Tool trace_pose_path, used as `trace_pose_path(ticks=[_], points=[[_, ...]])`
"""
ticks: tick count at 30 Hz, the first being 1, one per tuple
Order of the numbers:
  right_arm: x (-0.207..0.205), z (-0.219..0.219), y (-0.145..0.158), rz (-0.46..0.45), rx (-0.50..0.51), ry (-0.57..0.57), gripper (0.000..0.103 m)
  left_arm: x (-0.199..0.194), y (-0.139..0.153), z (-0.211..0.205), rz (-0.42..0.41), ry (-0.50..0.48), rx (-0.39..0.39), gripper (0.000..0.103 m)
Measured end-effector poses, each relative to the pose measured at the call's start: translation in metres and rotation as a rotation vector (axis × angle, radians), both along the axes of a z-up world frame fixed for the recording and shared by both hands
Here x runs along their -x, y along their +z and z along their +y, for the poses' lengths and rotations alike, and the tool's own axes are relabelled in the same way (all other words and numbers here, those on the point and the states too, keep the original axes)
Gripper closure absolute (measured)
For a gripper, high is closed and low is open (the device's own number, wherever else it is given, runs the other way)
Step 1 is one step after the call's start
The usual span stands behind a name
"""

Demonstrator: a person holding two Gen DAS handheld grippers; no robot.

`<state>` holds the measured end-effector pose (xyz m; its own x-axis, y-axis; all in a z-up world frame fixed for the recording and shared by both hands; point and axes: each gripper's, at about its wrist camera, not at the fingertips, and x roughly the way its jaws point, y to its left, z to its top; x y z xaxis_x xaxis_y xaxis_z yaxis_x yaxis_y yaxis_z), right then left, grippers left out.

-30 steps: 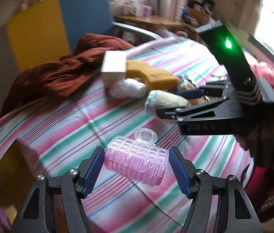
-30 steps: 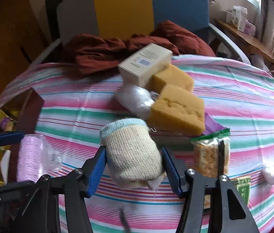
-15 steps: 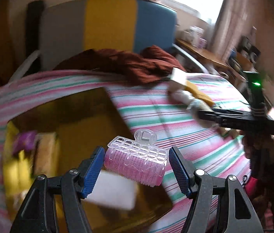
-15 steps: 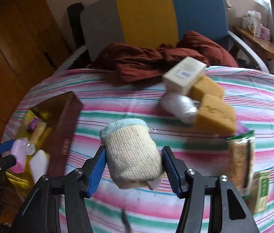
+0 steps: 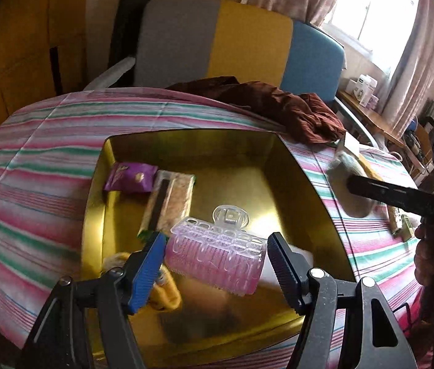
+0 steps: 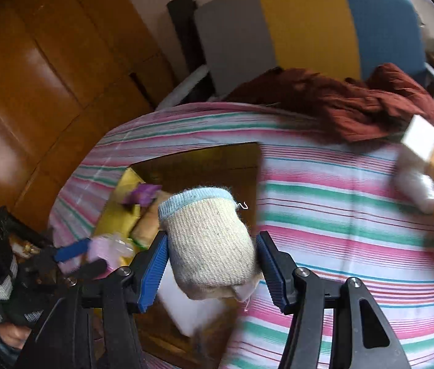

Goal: Organize objects
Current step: 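Place pink roller and knit bundle into the gold tray with both grippers, then withdraw both grippers from the tray toward the remaining items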

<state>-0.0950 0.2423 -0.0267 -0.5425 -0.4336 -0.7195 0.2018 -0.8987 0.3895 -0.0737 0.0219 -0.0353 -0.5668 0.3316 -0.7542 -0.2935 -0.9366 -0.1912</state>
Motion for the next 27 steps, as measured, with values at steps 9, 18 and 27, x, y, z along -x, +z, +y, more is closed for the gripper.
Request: trace_pose_path(ticks=[9,18,27], points=[[0.025,-0.058,0.019,0.014,0.035,0.013,0.035,-0.003,-0.004,-0.012,0.015,0.046,-0.020,0.019],[0.001,-0.065,0.015,0.017,-0.014,-0.002,0.035,-0.020,0.014,-0.028,0.118,0.135,0.032,0.010],[-0.028,-0.061,0.011,0.054,-0.093,-0.047,0.034,-0.034,0.028,-0.027,0.194,0.168,0.087,0.009]])
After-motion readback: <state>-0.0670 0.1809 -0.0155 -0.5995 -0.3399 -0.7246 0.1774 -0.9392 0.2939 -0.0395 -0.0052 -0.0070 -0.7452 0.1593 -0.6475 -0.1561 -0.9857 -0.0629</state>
